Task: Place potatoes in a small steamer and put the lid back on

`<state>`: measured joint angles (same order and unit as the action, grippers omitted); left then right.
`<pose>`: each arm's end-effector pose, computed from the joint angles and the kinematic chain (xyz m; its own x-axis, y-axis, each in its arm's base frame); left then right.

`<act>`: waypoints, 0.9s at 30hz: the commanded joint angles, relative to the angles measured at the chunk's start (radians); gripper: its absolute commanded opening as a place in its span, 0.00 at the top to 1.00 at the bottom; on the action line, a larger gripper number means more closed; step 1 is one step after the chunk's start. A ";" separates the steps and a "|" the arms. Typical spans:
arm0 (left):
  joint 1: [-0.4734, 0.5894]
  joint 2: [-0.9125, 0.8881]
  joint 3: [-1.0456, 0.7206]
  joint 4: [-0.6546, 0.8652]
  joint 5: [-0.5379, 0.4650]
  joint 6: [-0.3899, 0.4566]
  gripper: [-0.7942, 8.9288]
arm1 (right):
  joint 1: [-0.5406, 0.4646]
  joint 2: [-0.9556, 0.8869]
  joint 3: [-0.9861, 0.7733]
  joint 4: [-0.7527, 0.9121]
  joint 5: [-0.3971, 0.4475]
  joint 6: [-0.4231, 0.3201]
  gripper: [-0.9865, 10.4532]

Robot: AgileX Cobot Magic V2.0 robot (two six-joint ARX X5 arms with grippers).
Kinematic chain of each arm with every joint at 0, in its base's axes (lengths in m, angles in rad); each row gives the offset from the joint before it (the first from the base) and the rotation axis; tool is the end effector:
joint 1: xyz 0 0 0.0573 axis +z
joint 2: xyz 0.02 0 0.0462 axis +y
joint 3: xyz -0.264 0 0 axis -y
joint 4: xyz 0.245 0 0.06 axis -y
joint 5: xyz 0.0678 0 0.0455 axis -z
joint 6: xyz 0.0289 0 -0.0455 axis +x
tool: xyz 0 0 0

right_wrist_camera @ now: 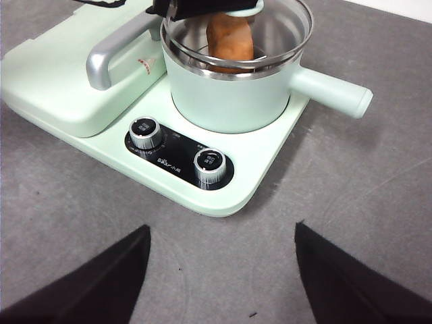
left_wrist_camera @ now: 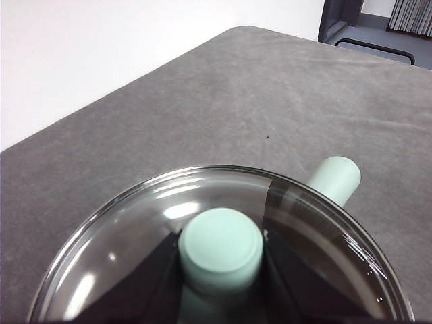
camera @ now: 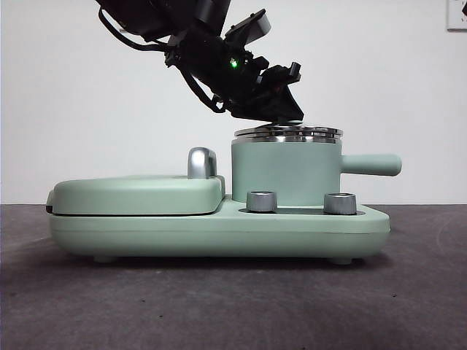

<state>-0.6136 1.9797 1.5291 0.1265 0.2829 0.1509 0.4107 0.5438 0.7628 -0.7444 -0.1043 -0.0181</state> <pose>0.3733 -0.2727 0.2626 0.5835 -0.7524 -0.3058 0.7997 0.5980 0.0546 0.0939 0.0442 0.3035 0.7473 0.4390 -0.4988 -0.4879 0.8721 0.0366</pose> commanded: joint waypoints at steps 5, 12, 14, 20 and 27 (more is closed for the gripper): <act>-0.010 0.003 0.019 -0.046 -0.005 0.044 0.91 | 0.004 0.003 0.005 0.007 0.002 0.011 0.63; -0.010 0.003 0.020 -0.056 -0.005 0.044 0.91 | 0.004 0.003 0.005 0.006 0.002 0.013 0.63; -0.010 0.001 0.021 -0.055 -0.005 0.044 0.91 | 0.004 0.003 0.005 0.003 0.002 0.016 0.63; -0.010 -0.007 0.038 -0.067 -0.006 0.049 0.91 | 0.004 0.003 0.005 -0.001 0.001 0.019 0.63; -0.009 -0.008 0.048 -0.105 -0.007 0.060 0.91 | 0.004 0.003 0.005 -0.008 0.001 0.019 0.63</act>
<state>-0.6136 1.9697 1.5513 0.0319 0.2787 0.1963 0.4107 0.5438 0.7628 -0.7547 -0.1043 -0.0101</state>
